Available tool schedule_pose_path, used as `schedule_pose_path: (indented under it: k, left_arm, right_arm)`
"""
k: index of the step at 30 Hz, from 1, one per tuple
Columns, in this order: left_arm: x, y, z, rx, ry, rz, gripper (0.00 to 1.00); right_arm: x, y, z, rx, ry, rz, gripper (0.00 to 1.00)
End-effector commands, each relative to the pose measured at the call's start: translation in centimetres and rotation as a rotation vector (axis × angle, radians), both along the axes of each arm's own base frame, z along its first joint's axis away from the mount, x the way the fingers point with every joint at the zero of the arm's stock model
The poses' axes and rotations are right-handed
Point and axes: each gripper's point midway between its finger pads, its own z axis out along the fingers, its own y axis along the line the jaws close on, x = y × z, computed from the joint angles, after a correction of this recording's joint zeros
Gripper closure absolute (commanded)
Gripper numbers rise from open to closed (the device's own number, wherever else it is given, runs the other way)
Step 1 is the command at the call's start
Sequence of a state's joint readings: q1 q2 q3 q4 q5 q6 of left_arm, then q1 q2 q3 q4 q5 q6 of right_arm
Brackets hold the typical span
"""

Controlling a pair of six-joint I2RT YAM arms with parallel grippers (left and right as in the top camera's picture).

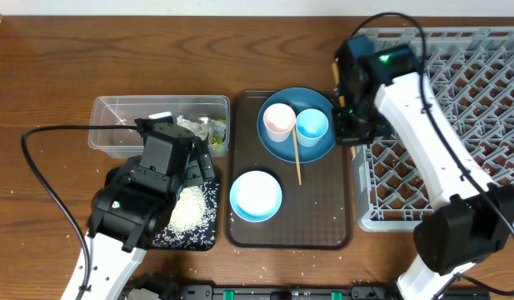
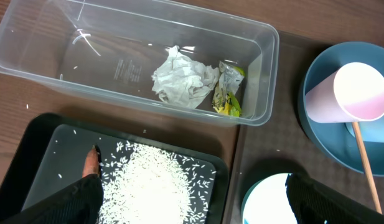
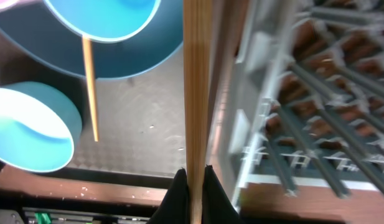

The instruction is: Sort waste into correct bins and load items into the dishwasher rack

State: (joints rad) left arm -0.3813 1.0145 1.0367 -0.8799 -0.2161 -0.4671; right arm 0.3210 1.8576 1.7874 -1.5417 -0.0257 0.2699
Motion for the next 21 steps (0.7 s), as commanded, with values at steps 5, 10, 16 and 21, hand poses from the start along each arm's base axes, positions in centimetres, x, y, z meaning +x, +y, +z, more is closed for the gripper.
schedule_pose_path:
  k: [5, 10, 16, 21]
  left_arm:
    - [0.2, 0.2, 0.2, 0.006, -0.005, 0.007, 0.04]
    - [0.2, 0.2, 0.2, 0.006, -0.005, 0.007, 0.04]
    - [0.2, 0.2, 0.2, 0.006, -0.005, 0.007, 0.04]
    - [0.2, 0.2, 0.2, 0.006, -0.005, 0.007, 0.04]
  right_arm:
    - [1.4, -4.8, -0.1, -0.050, -0.020, -0.073, 0.99]
    - [2.5, -6.4, -1.6, -0.025, -0.040, -0.063, 0.99]
    - [3.6, -6.0, -4.8, 0.022, -0.073, -0.016, 0.99]
    - [3.6, -6.1, -6.9, 0.019, -0.079, -0.018, 0.80]
